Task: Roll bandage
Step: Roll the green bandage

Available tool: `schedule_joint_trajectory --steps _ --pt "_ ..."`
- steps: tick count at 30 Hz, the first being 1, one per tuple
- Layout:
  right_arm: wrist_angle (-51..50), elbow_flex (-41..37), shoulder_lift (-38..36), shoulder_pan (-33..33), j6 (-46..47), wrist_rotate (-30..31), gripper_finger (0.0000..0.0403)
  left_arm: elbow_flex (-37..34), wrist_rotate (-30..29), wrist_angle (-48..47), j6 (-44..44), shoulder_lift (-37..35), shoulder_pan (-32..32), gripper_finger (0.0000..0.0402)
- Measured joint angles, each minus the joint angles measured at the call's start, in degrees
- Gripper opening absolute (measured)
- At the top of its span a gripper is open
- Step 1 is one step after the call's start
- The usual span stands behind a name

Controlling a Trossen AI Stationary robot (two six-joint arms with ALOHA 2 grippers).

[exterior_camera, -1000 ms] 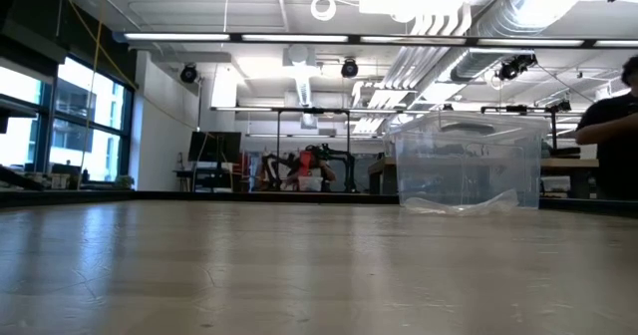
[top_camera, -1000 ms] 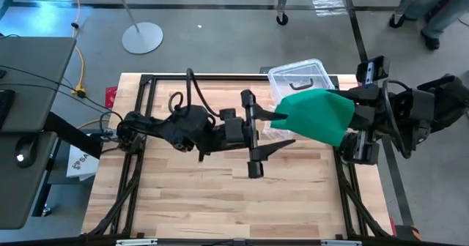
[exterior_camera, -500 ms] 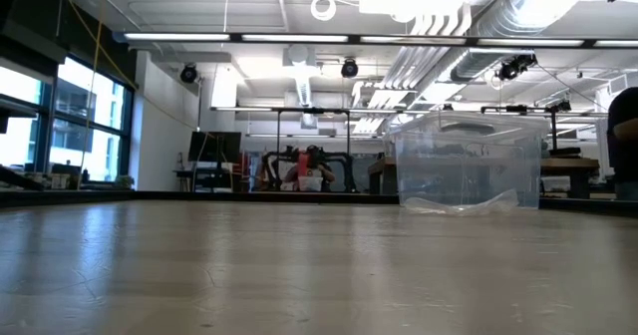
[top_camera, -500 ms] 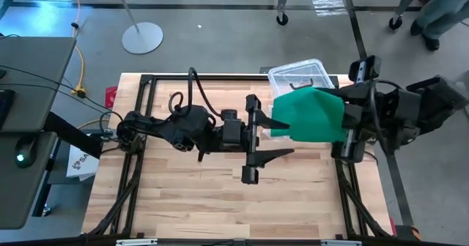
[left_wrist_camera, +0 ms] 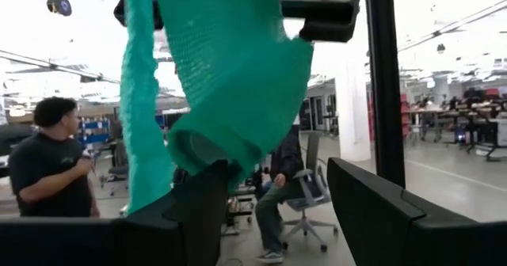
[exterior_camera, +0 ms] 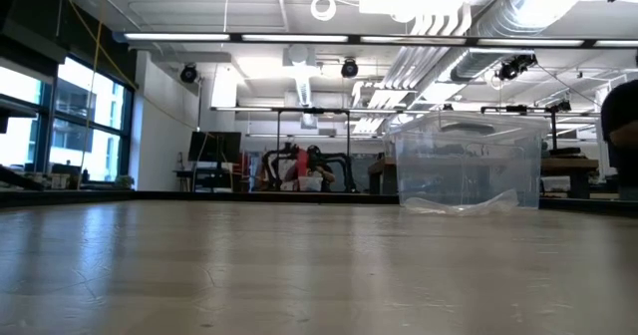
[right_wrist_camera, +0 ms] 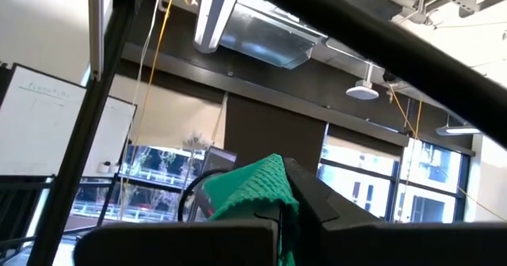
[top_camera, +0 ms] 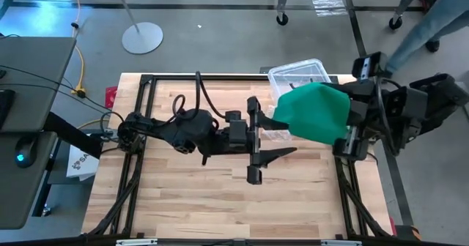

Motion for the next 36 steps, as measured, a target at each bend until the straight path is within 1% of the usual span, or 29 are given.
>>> schedule_joint_trajectory --steps 2,5,11,14,16,18,20,22,24,26,28,29,30,31,33,36 --pt "-0.2 0.0 0.0 0.0 0.0 -0.1 0.0000 0.0 0.2 1.6 0.4 0.0 -0.1 0.0211" --pt "-0.3 0.0 0.0 0.0 0.2 -0.3 0.0000 0.0 2.9 3.0 1.1 -0.1 -0.1 0.0211" --pt "-0.3 0.0 0.1 0.0 0.5 -1.5 0.0000 0.0 5.0 5.8 0.5 0.6 0.1 0.0211" --pt "-0.2 0.0 0.2 -0.1 0.5 -1.5 0.0000 0.0 5.1 9.1 0.5 1.4 0.1 0.0211" --pt "-0.3 0.0 0.3 -0.2 0.4 -1.5 0.0000 0.0 5.0 9.9 0.2 1.5 0.1 0.0211" --pt "-0.4 0.0 0.4 -0.2 0.8 -1.5 0.0000 0.0 4.0 9.9 -1.9 1.5 0.1 0.0206" --pt "-0.4 0.0 0.5 -0.2 0.9 -1.5 0.0000 0.0 2.7 10.3 -4.1 1.5 0.1 0.0193" --pt "-0.7 0.0 0.5 -0.2 0.9 -1.5 0.0000 0.0 2.4 10.8 -5.3 1.5 0.2 0.0170" --pt "-0.9 0.0 0.5 -0.2 0.9 -1.5 0.0000 0.0 2.4 11.3 -7.2 1.5 0.2 0.0137" --pt "-1.2 0.0 0.5 -0.2 0.9 -1.1 0.0000 0.0 2.5 11.3 -9.5 1.5 0.3 0.0094" --pt "-1.2 0.0 0.5 0.0 0.9 1.5 0.0000 0.0 3.4 10.7 -11.0 1.5 0.3 0.0042" --pt "-1.2 0.0 0.5 0.3 0.9 3.9 0.0000 0.0 3.9 10.0 -11.4 1.3 0.2 0.0024" --pt "-1.2 0.0 0.4 0.7 0.9 6.7 0.0000 0.0 4.0 9.4 -11.8 1.2 0.0 0.0016" --pt "-1.5 0.0 0.4 1.0 0.9 9.8 0.0000 0.0 4.0 8.6 -12.5 0.8 -0.2 0.0016" --pt "-1.8 0.0 0.4 1.7 1.1 17.1 0.0000 0.0 3.5 6.6 -13.7 -0.2 -0.7 0.0020" --pt "-3.1 0.0 0.4 2.8 1.7 28.2 0.0000 0.0 2.4 2.9 -14.4 -2.2 -1.5 0.0010"
